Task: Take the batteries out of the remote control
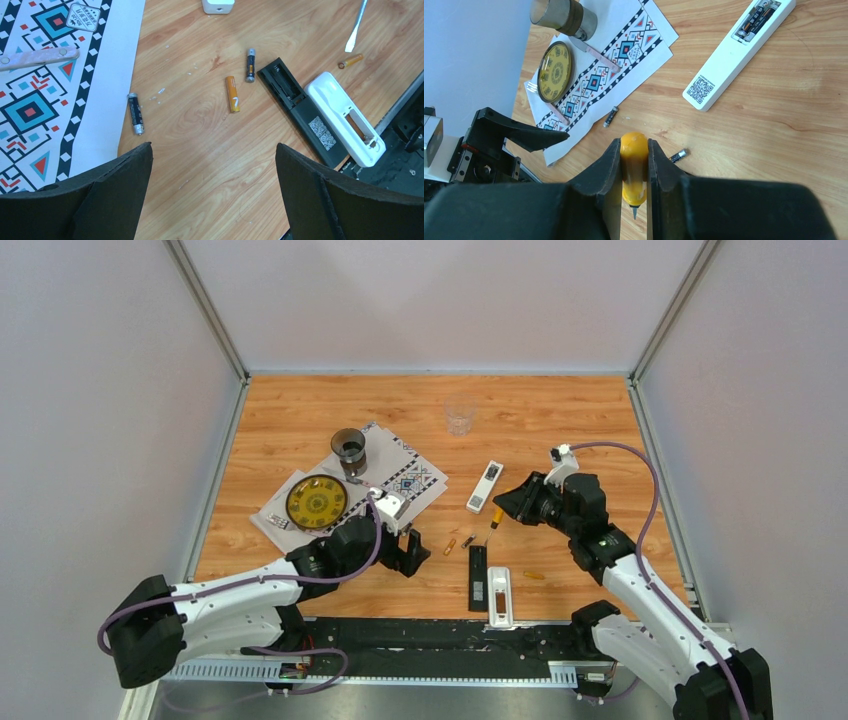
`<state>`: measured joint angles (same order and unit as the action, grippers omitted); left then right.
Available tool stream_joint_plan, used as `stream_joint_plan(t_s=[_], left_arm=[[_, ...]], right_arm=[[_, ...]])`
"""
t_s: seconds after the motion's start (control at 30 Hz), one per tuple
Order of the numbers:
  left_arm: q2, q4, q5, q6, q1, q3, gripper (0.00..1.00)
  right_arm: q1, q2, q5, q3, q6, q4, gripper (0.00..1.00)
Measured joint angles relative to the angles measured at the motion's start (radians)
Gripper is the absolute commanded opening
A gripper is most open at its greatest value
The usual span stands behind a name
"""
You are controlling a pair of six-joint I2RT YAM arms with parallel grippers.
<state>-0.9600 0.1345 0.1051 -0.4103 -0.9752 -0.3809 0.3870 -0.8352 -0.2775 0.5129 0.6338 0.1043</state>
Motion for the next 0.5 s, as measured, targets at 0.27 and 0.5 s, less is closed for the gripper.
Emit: stream_joint_plan(t_s=[0.27, 0.5], left_arm=[[-0.206, -0.106, 0.018, 0.034, 0.001, -0.173, 0.98], [-0.486, -0.251, 0.015, 0.072, 0.005, -0.478, 0.96]], right_arm=[[-0.009, 0.025, 0.008, 0.0, -0.01, 0.035, 0.0], [-0.022, 0.122, 0.058, 0.004, -0.026, 0.101, 0.0]])
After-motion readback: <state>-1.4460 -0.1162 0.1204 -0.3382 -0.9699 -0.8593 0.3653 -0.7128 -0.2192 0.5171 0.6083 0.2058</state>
